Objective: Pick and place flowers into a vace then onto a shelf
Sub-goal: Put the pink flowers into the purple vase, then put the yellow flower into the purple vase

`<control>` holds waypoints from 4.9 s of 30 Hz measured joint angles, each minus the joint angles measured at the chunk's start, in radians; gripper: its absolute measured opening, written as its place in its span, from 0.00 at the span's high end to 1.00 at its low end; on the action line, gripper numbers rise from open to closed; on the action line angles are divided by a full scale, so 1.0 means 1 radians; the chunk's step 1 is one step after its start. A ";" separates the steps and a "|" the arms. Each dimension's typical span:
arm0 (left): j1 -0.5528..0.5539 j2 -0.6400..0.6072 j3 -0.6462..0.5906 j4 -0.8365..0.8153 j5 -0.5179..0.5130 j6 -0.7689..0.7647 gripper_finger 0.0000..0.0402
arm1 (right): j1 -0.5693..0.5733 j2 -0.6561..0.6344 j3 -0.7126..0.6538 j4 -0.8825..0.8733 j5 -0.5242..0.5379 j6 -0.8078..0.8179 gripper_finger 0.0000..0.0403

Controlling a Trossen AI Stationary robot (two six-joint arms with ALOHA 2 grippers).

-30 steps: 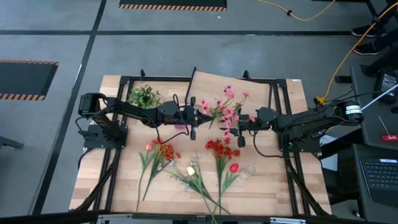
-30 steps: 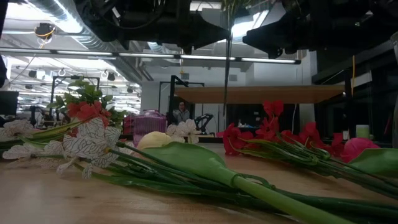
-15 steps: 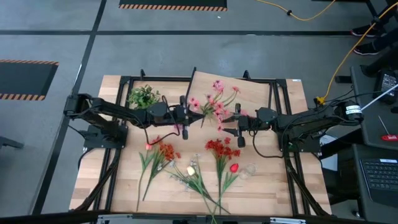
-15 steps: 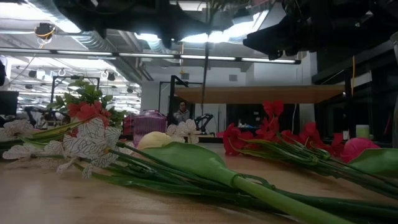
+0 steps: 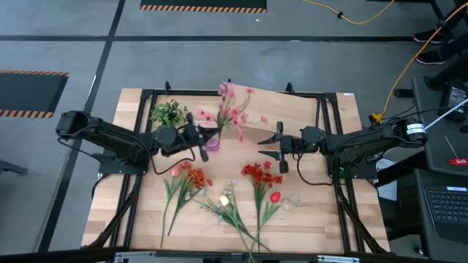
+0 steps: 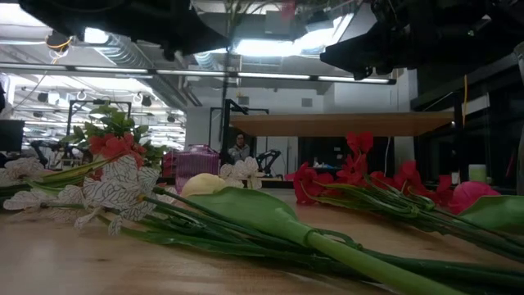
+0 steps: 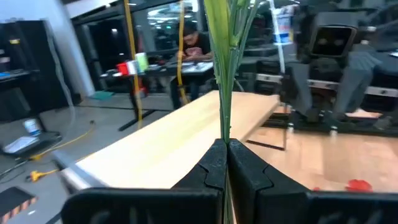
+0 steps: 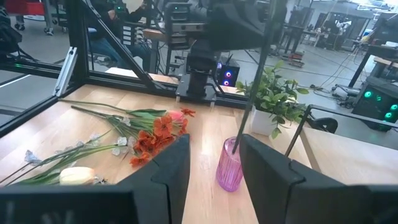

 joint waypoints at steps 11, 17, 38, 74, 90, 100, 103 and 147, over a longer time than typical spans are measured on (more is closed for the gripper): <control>-0.031 -0.125 -0.052 -0.066 -0.118 0.003 0.99 | 0.000 0.000 -0.001 -0.006 0.000 -0.003 0.75; -0.030 -0.145 -0.052 -0.102 -0.145 -0.020 0.99 | 0.000 0.000 -0.001 -0.017 0.000 -0.004 0.96; -0.030 -0.017 -0.052 -0.115 -0.213 -0.128 0.99 | 0.000 0.000 -0.001 -0.031 0.000 -0.005 0.99; -0.030 0.104 -0.052 -0.152 -0.237 -0.315 0.98 | 0.000 0.000 -0.001 -0.039 0.004 -0.007 0.98; -0.030 0.084 -0.052 -0.155 -0.253 -0.230 0.80 | 0.000 0.000 -0.001 -0.039 0.004 -0.007 0.98; -0.030 0.064 -0.052 -0.152 -0.260 -0.175 0.63 | 0.000 0.000 -0.001 -0.039 0.004 -0.007 0.98; -0.029 0.064 -0.052 -0.152 -0.262 -0.169 0.61 | 0.000 0.000 -0.001 -0.039 0.004 -0.007 0.98; -0.327 0.063 0.092 -0.421 -0.080 -0.354 0.64 | 0.007 -0.001 0.017 -0.182 -0.001 0.106 0.98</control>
